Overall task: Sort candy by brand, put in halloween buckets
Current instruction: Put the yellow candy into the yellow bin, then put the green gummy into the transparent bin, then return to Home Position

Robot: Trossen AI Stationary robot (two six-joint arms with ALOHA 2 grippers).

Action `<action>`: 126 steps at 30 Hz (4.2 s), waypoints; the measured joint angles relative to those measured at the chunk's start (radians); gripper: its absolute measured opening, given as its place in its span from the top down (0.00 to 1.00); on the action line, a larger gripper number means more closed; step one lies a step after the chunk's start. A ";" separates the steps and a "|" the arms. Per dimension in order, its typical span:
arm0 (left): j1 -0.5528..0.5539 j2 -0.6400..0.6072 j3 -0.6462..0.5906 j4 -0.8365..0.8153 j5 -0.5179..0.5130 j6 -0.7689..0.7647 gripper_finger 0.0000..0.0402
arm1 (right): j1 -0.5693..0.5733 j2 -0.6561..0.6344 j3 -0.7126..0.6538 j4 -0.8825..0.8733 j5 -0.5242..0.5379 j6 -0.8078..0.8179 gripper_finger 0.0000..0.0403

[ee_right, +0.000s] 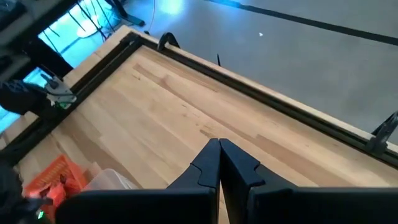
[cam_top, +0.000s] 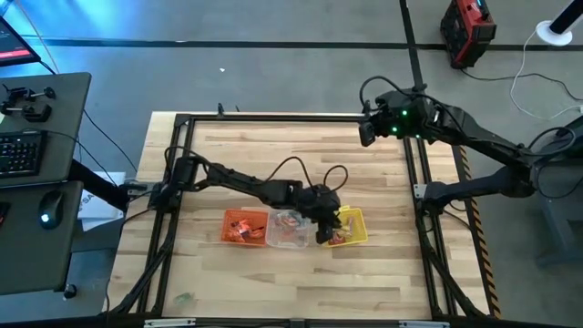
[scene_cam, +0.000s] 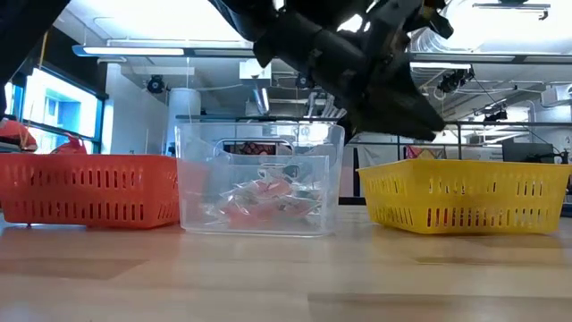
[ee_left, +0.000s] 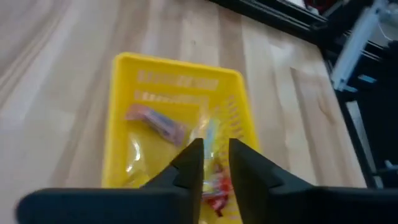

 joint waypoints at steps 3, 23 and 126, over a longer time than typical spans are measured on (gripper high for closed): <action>0.014 0.001 -0.001 -0.008 -0.001 -0.017 0.76 | 0.007 0.000 0.000 -0.017 0.002 -0.005 1.00; -0.320 -0.540 -0.325 -0.560 -0.091 -0.409 0.53 | 0.007 0.000 0.000 -0.102 -0.002 -0.212 1.00; -0.012 -1.339 -0.959 -0.012 -0.642 -0.158 0.72 | 0.048 0.000 -0.001 -0.265 -0.192 -0.107 1.00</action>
